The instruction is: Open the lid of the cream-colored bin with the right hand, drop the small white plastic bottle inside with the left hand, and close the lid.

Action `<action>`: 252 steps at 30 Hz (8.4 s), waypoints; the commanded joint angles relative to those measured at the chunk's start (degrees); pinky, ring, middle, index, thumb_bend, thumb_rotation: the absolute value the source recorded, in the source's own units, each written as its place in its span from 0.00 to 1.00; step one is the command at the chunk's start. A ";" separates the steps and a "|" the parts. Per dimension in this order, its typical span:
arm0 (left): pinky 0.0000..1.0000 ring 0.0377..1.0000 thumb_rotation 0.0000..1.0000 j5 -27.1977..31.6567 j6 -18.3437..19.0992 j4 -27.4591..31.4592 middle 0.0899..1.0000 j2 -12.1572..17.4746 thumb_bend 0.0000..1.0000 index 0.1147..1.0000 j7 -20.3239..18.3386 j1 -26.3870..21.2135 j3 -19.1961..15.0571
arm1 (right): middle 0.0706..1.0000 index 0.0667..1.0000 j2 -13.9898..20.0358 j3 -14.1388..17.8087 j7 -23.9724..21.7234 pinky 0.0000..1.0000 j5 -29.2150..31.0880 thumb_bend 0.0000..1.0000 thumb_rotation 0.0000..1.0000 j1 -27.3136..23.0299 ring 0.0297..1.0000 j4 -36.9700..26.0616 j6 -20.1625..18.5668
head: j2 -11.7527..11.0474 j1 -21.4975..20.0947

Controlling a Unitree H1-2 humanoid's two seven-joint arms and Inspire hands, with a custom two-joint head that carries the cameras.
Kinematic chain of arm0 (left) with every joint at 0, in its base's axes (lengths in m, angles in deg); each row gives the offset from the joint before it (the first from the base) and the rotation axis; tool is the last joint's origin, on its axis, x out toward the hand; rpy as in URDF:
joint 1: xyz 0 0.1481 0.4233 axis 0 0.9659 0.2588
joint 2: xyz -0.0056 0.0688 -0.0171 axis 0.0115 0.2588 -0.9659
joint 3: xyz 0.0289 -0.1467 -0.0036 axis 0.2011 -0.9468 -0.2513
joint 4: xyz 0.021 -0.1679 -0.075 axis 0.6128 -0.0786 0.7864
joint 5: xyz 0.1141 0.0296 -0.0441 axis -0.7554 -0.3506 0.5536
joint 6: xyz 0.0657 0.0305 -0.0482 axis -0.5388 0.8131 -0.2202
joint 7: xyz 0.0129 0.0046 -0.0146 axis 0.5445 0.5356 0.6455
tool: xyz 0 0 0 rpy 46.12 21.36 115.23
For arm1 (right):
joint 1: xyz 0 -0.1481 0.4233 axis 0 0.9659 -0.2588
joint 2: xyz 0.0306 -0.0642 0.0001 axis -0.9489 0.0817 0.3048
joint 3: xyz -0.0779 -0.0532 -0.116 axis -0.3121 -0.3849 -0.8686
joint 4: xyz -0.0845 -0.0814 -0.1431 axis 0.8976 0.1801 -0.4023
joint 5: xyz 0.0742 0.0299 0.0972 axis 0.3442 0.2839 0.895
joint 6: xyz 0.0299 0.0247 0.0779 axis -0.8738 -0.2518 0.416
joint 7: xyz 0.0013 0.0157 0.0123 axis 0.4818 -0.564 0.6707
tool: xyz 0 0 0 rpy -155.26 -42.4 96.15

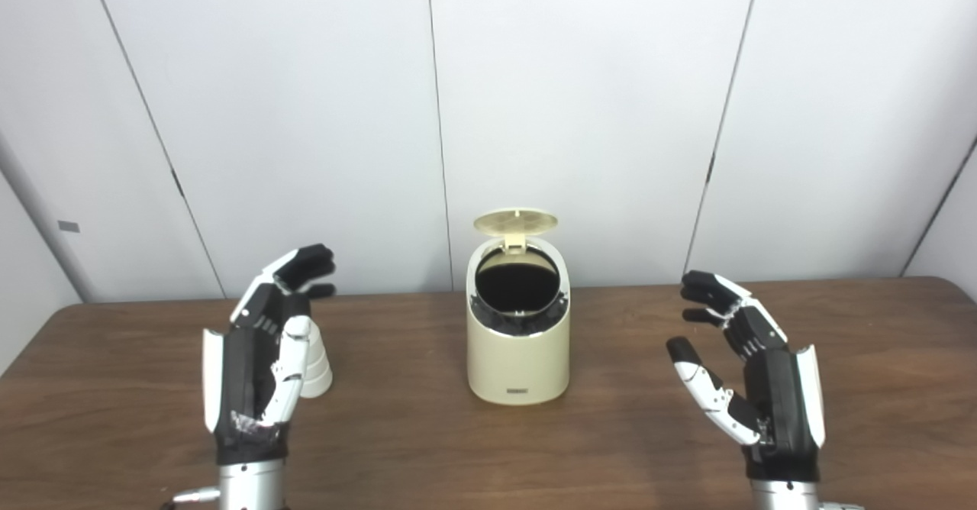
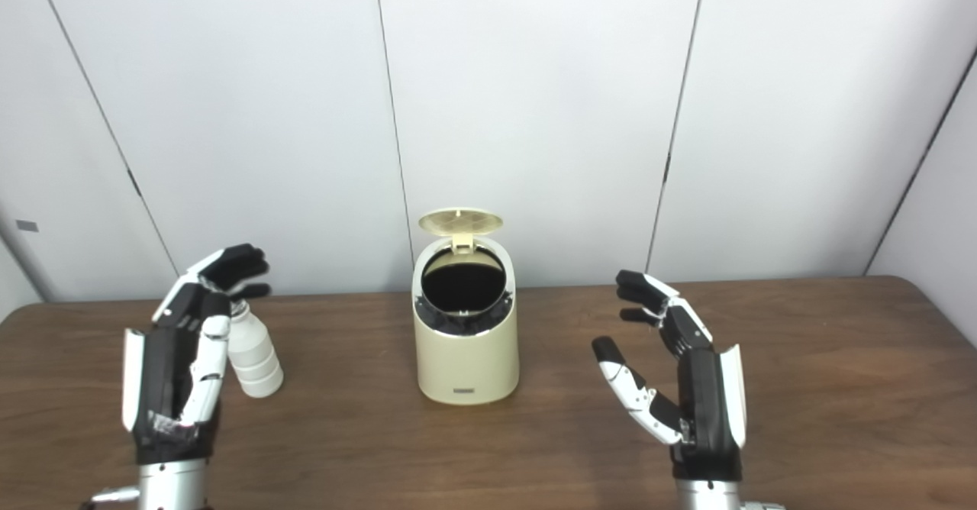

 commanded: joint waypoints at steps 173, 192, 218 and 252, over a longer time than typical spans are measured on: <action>0.43 0.47 0.00 -5.73 5.98 -14.95 0.44 9.84 0.50 0.37 14.27 -12.50 5.00 | 0.76 0.72 3.26 1.07 -0.51 0.68 2.04 0.27 0.38 -2.93 0.76 6.03 2.12 | -2.04 2.17; 0.48 0.49 0.00 -6.56 -2.47 -0.55 0.42 7.53 0.50 0.38 5.29 -14.68 7.68 | 0.74 0.72 2.50 1.15 0.66 0.66 1.47 0.26 0.41 -3.93 0.74 6.92 2.82 | -3.17 1.57; 0.47 0.50 0.00 -28.56 -4.42 -18.94 0.42 17.96 0.50 0.38 37.38 -27.60 37.96 | 0.76 0.72 1.44 1.01 0.83 0.68 0.79 0.26 0.37 -3.52 0.76 5.36 1.43 | -3.43 -0.64; 0.42 0.50 0.00 -27.14 -4.41 -39.84 0.42 17.44 0.50 0.38 48.10 -37.29 45.60 | 0.74 0.71 0.09 0.88 1.15 0.66 -0.67 0.25 0.41 -2.94 0.74 4.27 1.02 | -3.16 -2.26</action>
